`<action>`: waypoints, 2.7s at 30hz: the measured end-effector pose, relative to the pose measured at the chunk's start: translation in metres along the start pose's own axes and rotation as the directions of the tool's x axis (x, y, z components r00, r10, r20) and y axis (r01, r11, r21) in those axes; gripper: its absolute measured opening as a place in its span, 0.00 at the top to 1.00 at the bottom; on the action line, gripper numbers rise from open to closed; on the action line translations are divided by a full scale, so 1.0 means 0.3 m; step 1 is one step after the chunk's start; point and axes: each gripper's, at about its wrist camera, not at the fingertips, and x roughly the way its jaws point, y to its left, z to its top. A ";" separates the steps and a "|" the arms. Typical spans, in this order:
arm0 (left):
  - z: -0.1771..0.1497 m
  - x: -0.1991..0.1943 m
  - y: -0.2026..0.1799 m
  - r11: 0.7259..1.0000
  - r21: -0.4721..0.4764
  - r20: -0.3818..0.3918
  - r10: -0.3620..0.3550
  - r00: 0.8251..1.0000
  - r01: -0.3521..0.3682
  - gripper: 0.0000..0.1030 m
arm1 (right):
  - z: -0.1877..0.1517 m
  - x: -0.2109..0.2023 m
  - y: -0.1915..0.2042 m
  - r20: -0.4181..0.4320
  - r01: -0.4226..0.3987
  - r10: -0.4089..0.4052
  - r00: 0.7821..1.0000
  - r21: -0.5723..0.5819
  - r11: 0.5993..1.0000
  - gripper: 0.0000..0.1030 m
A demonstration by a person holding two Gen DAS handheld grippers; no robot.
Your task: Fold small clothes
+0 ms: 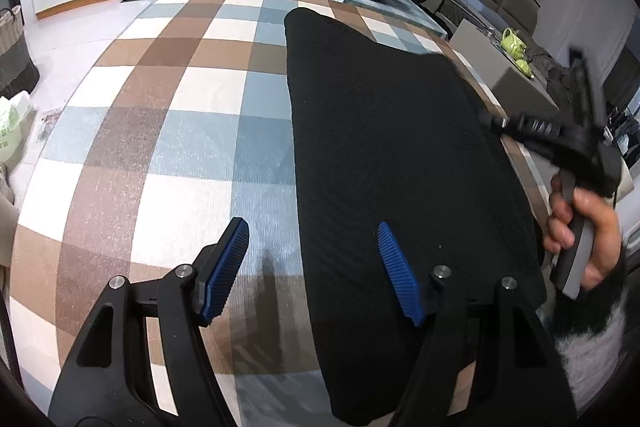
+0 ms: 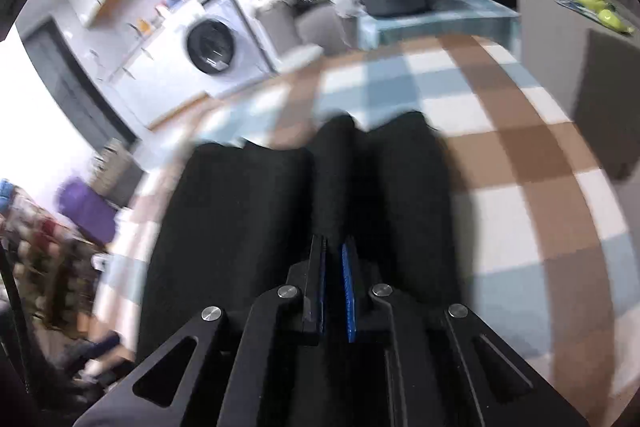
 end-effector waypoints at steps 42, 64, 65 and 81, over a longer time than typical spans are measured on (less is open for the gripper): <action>0.010 -0.026 -0.036 1.000 0.025 0.004 0.015 1.000 -0.015 0.37 | -0.200 -0.148 0.019 0.048 -0.154 0.154 0.987 -0.019 0.988 0.96; 0.021 0.074 -0.071 0.999 0.031 -0.044 -0.017 0.999 0.018 0.37 | -0.191 -0.212 -0.010 -0.020 -0.152 0.153 0.988 0.027 0.988 0.73; 0.026 0.077 -0.072 0.999 0.031 -0.043 -0.018 0.999 0.019 0.37 | -0.190 -0.179 0.005 -0.052 -0.146 0.148 0.988 0.026 0.989 0.73; -0.005 0.048 -0.100 0.996 0.074 -0.052 -0.045 0.998 0.048 0.37 | -0.265 -0.208 -0.014 -0.066 -0.148 0.150 0.987 0.027 0.989 0.81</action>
